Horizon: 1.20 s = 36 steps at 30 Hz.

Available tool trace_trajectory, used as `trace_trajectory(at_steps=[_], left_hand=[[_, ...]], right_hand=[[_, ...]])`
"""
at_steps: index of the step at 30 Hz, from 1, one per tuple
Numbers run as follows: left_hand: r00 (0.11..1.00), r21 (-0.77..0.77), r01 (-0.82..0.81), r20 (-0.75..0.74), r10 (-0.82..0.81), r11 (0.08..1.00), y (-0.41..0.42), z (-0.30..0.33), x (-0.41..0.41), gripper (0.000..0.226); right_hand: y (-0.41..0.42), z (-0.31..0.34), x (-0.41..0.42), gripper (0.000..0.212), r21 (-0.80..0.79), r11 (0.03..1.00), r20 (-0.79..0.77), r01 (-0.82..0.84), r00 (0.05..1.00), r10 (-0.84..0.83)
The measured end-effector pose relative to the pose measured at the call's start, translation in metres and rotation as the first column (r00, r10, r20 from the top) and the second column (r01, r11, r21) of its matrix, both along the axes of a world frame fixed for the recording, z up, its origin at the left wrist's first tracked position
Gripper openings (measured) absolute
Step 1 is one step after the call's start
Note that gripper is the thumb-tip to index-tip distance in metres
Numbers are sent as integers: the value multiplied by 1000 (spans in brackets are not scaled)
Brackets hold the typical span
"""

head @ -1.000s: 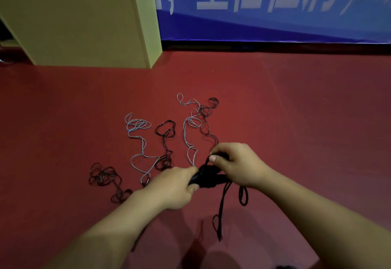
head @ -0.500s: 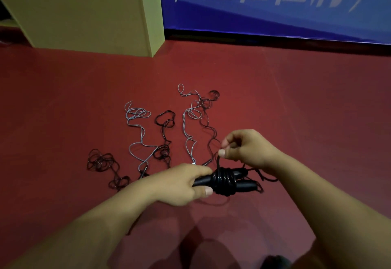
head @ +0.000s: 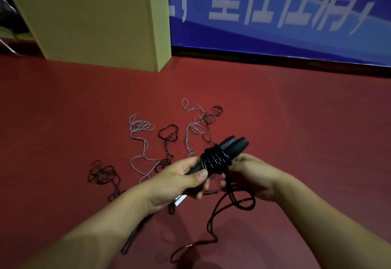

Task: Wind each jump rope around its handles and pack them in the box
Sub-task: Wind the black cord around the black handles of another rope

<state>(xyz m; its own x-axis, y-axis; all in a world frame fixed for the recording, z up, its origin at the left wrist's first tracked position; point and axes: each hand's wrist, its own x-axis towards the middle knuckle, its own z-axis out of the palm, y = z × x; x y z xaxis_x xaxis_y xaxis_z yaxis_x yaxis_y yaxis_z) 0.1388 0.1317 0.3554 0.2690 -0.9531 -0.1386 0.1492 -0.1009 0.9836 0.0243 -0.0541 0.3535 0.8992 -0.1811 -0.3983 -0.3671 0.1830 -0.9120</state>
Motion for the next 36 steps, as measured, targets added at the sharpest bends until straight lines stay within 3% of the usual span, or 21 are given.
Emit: trace_trajectory(at_steps=[4,8,13,17,22,26,31,34,36], left_hand=[[984,83,-179,19,178,980,-1,-2,3,14],[964,142,-262,71,255,954,-2,-1,7,21],[924,155,-378,128,361,913,-4,2,12,23],[834,137,-502,339,436,854,0,-2,27,21],[685,140,-536,648,333,832,4,-13,40,12],[687,216,-565,658,309,796,2,-22,46,6],[633,328,-522,768,99,787,4,-23,48,11],[620,408,-418,781,-74,812,4,-22,42,12],[598,453,-337,780,-184,825,3,-20,35,13]], right_hand=[[5,2,3,14,70,997,-34,-34,999,36],[7,7,5,29,64,997,-77,-33,996,38],[5,8,4,19,45,993,-150,-105,983,111],[9,9,0,12,63,996,-187,-70,979,80],[7,7,4,6,16,999,-123,50,991,-48],[7,7,6,6,-204,973,-92,108,987,-129],[11,11,4,17,-513,840,16,175,981,-194],[8,7,4,6,-570,774,126,277,960,-251],[6,3,4,13,-567,756,174,326,945,-277]])
